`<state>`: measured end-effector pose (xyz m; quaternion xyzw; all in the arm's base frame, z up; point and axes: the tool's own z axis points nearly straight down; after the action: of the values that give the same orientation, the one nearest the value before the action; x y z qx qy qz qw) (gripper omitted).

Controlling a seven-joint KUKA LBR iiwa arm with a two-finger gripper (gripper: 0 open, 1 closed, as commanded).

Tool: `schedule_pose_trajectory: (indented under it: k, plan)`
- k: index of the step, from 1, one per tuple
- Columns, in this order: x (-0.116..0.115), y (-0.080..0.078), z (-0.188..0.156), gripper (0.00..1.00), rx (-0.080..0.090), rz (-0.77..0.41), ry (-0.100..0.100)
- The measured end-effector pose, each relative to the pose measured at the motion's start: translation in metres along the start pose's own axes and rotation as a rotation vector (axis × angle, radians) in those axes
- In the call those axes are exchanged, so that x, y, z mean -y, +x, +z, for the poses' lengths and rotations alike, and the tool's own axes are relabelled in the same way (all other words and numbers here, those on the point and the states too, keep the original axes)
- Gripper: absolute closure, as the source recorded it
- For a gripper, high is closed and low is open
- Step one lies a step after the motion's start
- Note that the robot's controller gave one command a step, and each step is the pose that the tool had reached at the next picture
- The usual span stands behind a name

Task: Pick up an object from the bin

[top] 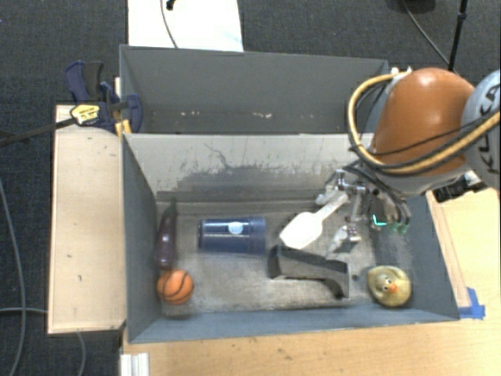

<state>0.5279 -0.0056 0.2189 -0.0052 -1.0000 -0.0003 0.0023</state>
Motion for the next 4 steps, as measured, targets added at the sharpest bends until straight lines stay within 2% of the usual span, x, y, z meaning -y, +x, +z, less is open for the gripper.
schedule_pose_trajectory:
  k: [1, 2, 3, 4]
  plan:
    - [0.0, -0.002, -0.004, 0.0, 0.008, 0.0, 0.0]
    - [0.008, -0.018, 0.032, 0.0, 0.012, -0.108, 0.001]
    - [0.013, -0.061, 0.057, 0.0, 0.01, -0.196, 0.001]
    - [0.033, -0.062, 0.085, 0.0, 0.005, -0.22, 0.001]
